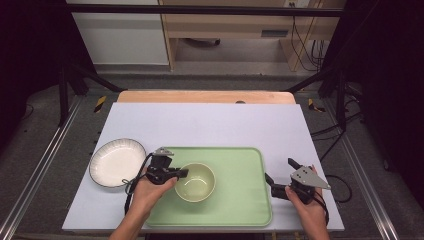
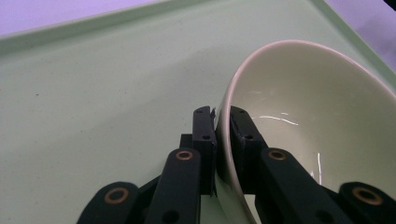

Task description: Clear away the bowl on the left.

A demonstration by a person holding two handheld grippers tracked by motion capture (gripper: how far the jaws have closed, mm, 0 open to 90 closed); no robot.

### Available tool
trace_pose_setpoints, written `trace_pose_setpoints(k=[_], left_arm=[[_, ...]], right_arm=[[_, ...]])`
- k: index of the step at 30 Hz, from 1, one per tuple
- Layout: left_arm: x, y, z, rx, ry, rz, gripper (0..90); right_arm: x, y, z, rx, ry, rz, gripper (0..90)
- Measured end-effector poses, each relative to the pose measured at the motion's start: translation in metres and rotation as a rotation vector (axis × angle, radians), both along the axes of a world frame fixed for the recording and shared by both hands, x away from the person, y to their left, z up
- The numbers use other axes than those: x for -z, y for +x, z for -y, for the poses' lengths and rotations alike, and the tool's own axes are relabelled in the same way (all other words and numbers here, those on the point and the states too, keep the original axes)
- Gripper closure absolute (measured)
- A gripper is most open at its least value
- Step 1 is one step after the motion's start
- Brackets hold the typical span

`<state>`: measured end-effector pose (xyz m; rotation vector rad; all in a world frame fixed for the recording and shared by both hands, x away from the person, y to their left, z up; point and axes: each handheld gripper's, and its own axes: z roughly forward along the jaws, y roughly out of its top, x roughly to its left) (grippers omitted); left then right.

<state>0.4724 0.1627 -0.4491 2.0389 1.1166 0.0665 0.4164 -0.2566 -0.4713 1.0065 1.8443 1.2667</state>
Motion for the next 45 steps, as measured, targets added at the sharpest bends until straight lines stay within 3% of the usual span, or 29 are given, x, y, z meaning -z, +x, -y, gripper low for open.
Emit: trace_pose_setpoints(k=[13,19,23,27,35,45], left_arm=[[0.0011,0.0014,-0.002,0.002,-0.026,-0.018,80.8],[0.0016,0.0017,-0.0024,0.006,-0.02,-0.01,74.7],[-0.0015,0.0011,-0.0018,0.008,0.009,0.034,65.8],[-0.0041,0.0008,-0.0015,0.022,0.007,0.057,57.6],[-0.0048,0.0024,0.0001,0.012,0.01,0.054,37.8],[-0.0071,0.002,0.0011,0.008,0.023,0.085,24.6]], right_arm=[[0.0004,0.0003,0.0001,0.0,-0.003,-0.001,5.2],[0.0002,0.0002,-0.0006,-0.004,-0.008,0.001,5.2],[-0.0005,0.0001,-0.0003,-0.004,-0.007,0.004,5.2],[-0.0006,-0.0003,0.0004,0.001,-0.006,0.002,5.2],[-0.0006,-0.0001,-0.0004,-0.002,-0.01,0.003,5.2],[-0.0008,-0.0003,-0.0003,-0.003,-0.011,0.004,5.2]])
